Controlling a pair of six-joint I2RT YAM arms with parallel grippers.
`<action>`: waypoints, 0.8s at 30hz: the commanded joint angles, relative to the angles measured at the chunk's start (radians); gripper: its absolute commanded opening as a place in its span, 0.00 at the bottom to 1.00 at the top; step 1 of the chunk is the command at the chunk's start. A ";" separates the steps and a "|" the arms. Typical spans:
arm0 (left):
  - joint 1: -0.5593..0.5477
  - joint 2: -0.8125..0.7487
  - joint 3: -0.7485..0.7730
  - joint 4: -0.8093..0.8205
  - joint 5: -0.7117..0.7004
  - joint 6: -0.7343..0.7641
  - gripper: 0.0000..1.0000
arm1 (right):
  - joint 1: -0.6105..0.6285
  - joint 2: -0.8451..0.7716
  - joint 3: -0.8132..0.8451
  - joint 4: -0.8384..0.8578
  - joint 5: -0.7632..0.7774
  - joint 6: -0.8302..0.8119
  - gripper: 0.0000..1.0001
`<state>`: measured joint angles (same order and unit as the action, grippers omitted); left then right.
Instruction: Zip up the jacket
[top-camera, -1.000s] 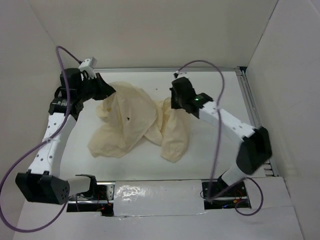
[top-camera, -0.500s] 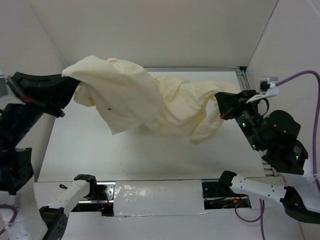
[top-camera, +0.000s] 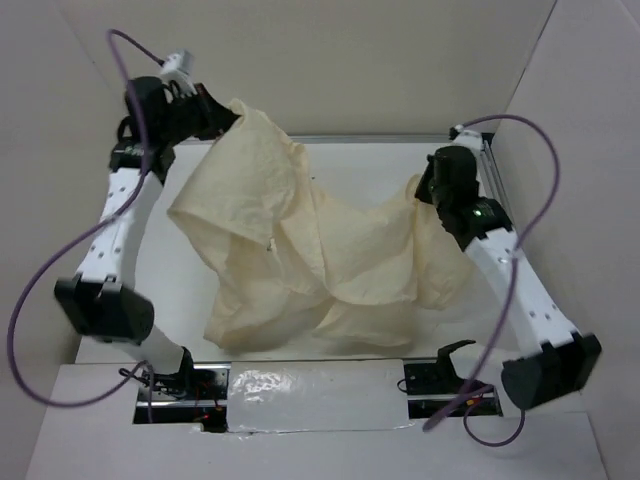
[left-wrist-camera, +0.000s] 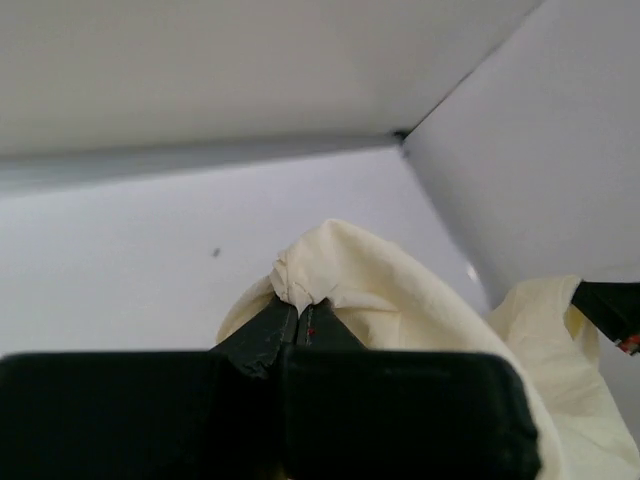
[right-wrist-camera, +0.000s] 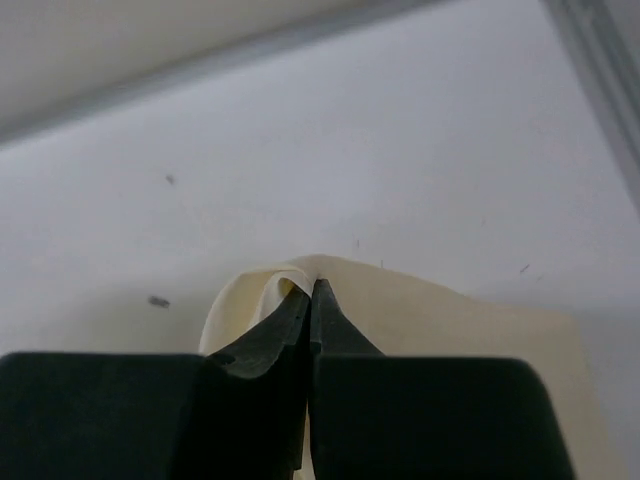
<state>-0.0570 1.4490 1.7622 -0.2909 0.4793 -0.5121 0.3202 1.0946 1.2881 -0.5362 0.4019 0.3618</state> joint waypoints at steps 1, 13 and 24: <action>-0.007 0.172 -0.027 -0.008 -0.033 0.007 0.00 | -0.050 0.146 -0.085 0.106 -0.239 0.003 0.07; -0.009 0.484 0.101 -0.197 -0.067 0.047 0.99 | -0.075 0.354 -0.032 0.097 -0.278 -0.067 0.90; -0.003 0.010 -0.653 -0.166 -0.246 -0.091 0.99 | 0.219 0.260 -0.257 0.071 -0.244 -0.006 0.94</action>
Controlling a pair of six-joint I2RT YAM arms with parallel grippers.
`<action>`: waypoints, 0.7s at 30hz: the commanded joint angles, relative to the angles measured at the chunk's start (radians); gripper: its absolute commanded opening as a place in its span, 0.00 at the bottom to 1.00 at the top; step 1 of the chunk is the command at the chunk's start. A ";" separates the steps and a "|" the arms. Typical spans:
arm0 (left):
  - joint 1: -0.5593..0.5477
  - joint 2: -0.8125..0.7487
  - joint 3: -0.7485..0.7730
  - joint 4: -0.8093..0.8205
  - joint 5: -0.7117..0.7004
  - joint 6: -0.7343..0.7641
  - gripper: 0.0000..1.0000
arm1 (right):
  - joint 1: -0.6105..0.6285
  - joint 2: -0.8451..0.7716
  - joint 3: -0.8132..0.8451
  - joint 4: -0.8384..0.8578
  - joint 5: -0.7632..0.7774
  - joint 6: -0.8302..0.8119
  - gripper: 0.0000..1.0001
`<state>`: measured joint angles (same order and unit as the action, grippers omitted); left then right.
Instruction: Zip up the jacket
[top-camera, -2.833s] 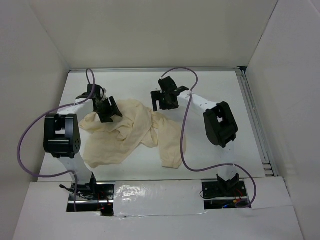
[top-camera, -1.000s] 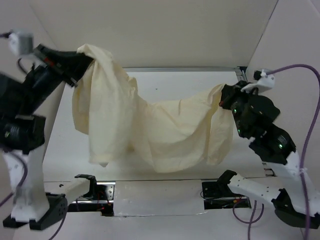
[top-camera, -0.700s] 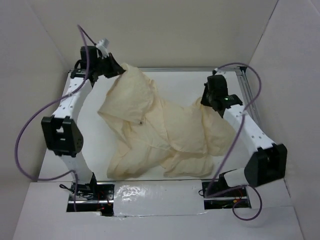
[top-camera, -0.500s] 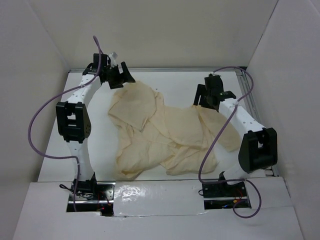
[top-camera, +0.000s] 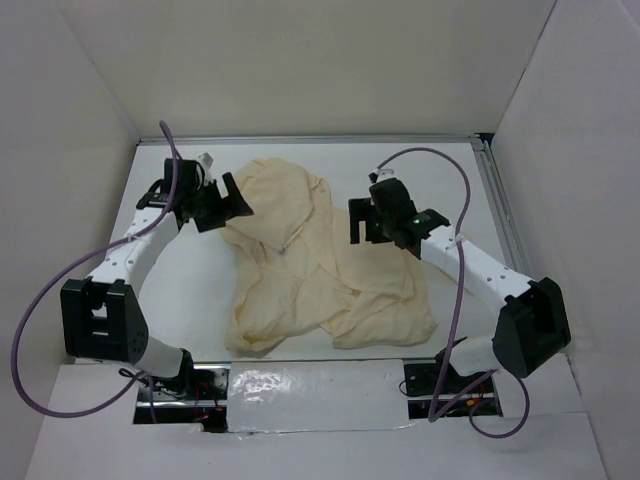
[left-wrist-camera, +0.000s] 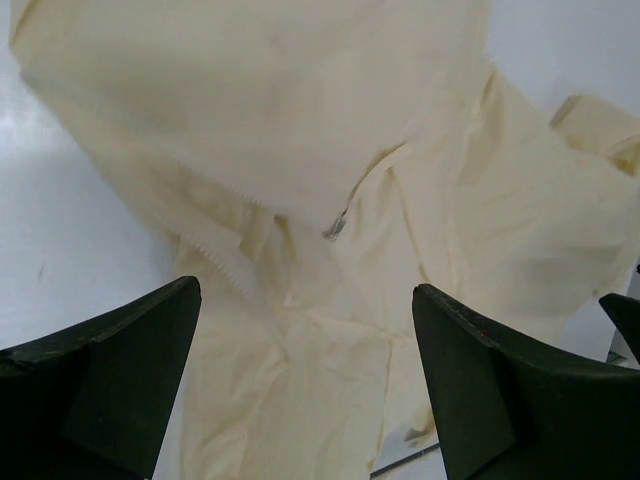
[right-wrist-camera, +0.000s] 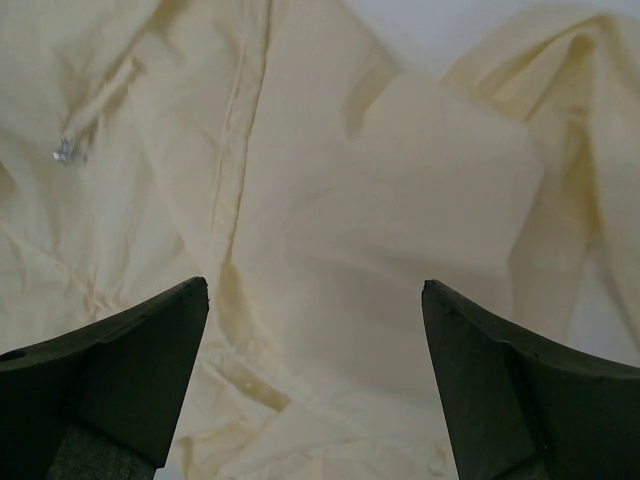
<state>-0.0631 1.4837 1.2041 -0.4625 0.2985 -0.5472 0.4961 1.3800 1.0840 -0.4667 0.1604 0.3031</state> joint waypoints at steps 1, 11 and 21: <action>0.003 -0.025 -0.109 0.005 -0.046 -0.056 0.99 | 0.058 -0.027 -0.065 0.013 -0.002 0.062 0.94; -0.020 0.177 -0.042 0.156 0.105 -0.031 0.99 | 0.122 0.100 -0.138 0.106 -0.079 0.188 0.90; -0.029 0.432 0.132 0.123 0.111 -0.036 0.26 | 0.190 0.327 0.002 0.106 -0.087 0.208 0.77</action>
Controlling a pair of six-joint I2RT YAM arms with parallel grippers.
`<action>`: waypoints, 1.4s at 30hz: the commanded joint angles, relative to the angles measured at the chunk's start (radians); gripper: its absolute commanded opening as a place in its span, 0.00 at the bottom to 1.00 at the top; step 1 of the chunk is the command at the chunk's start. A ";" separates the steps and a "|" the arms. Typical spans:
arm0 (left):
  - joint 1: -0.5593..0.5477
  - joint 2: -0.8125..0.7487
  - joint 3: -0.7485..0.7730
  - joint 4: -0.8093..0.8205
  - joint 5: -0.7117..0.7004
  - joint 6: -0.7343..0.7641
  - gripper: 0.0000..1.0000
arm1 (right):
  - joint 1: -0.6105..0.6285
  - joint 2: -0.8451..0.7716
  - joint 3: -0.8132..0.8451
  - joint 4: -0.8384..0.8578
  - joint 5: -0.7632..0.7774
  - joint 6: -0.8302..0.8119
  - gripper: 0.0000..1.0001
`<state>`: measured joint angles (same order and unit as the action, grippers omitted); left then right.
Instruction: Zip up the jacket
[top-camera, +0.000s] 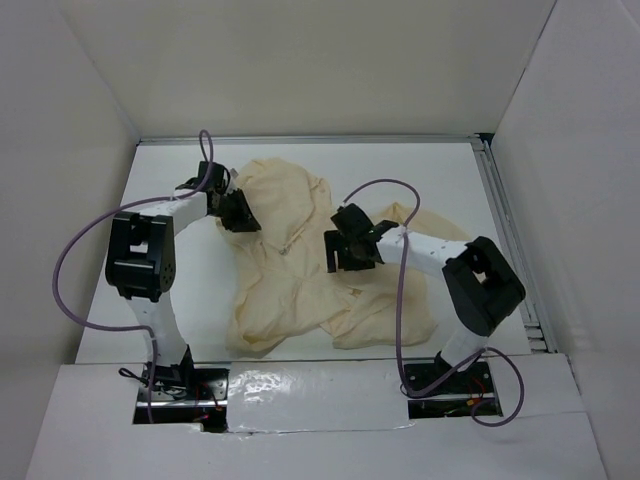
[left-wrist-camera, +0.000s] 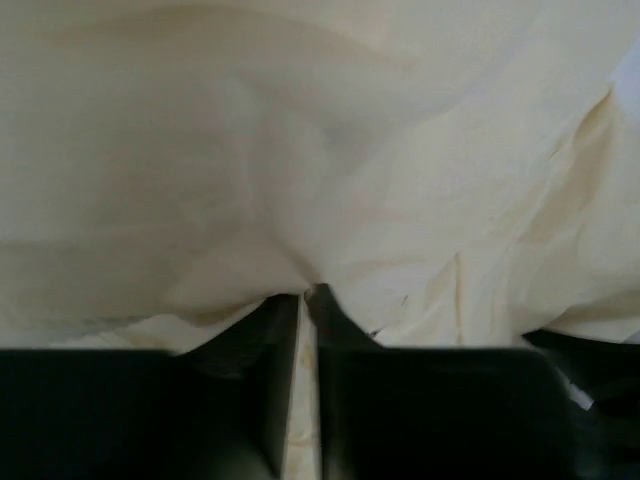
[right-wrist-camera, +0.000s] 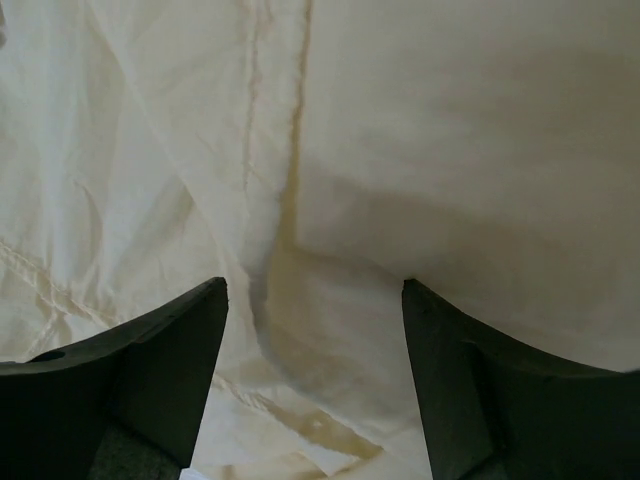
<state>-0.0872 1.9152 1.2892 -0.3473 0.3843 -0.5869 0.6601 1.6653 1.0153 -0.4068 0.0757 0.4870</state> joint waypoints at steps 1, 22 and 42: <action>-0.003 -0.002 0.053 0.011 0.022 0.006 0.16 | 0.030 0.056 0.087 0.048 0.002 0.025 0.76; 0.003 -0.558 -0.154 0.212 0.148 0.029 0.00 | -0.255 -0.078 0.227 0.063 -0.004 0.041 0.00; -0.329 0.374 0.942 0.077 0.327 -0.084 0.99 | -0.600 0.294 0.850 -0.210 0.170 0.144 0.35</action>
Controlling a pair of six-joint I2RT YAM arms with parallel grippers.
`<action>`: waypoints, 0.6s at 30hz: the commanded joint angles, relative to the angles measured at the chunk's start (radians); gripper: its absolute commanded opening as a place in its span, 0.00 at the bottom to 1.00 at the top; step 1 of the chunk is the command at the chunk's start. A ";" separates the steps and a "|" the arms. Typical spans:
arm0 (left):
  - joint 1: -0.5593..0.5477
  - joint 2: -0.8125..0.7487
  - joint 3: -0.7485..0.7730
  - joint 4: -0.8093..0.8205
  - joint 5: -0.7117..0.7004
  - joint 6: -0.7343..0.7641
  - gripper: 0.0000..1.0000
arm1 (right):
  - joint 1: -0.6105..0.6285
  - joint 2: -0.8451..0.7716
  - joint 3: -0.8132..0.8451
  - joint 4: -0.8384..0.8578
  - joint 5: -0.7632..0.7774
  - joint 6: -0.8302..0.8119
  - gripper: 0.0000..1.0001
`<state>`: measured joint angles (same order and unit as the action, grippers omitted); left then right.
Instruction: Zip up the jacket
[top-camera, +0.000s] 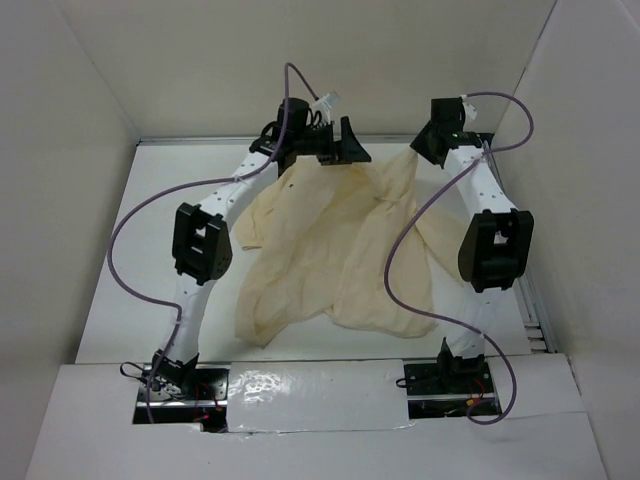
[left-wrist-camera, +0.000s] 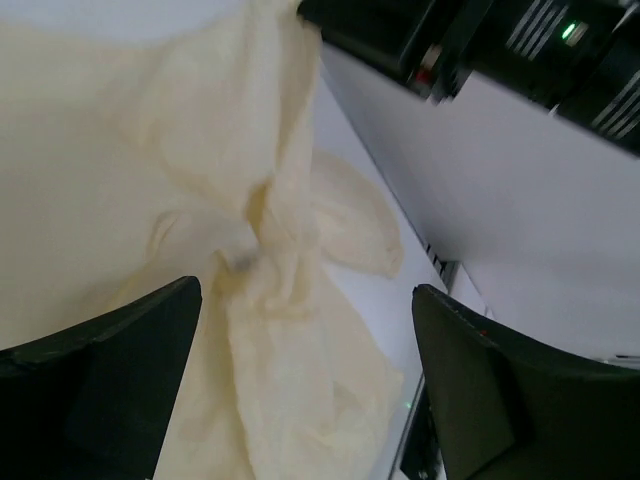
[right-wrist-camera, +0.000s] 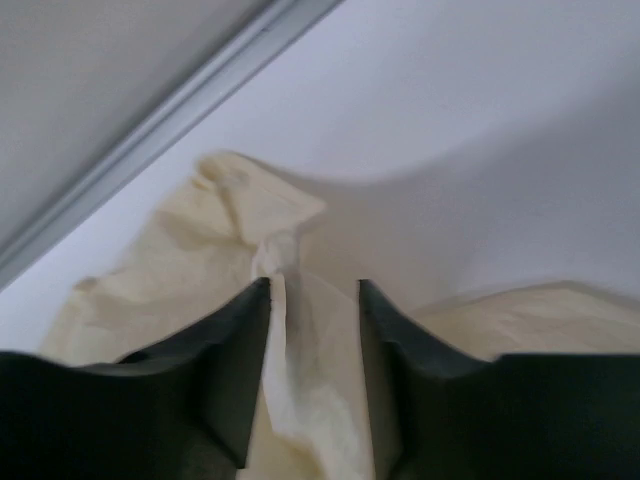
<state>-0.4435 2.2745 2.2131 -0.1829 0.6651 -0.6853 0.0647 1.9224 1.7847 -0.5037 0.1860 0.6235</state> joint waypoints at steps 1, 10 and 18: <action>0.028 -0.010 -0.031 -0.073 0.044 0.024 0.99 | 0.000 0.033 0.061 -0.099 0.064 -0.011 0.54; 0.014 -0.623 -0.818 0.003 -0.081 0.138 0.99 | 0.063 -0.161 -0.235 -0.068 0.081 -0.065 0.97; 0.038 -1.075 -1.311 -0.188 -0.450 -0.046 0.99 | 0.328 -0.462 -0.670 -0.113 0.199 0.063 0.98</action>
<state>-0.4343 1.2285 1.0061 -0.2600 0.4194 -0.6361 0.3027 1.5818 1.2316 -0.5850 0.3187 0.6025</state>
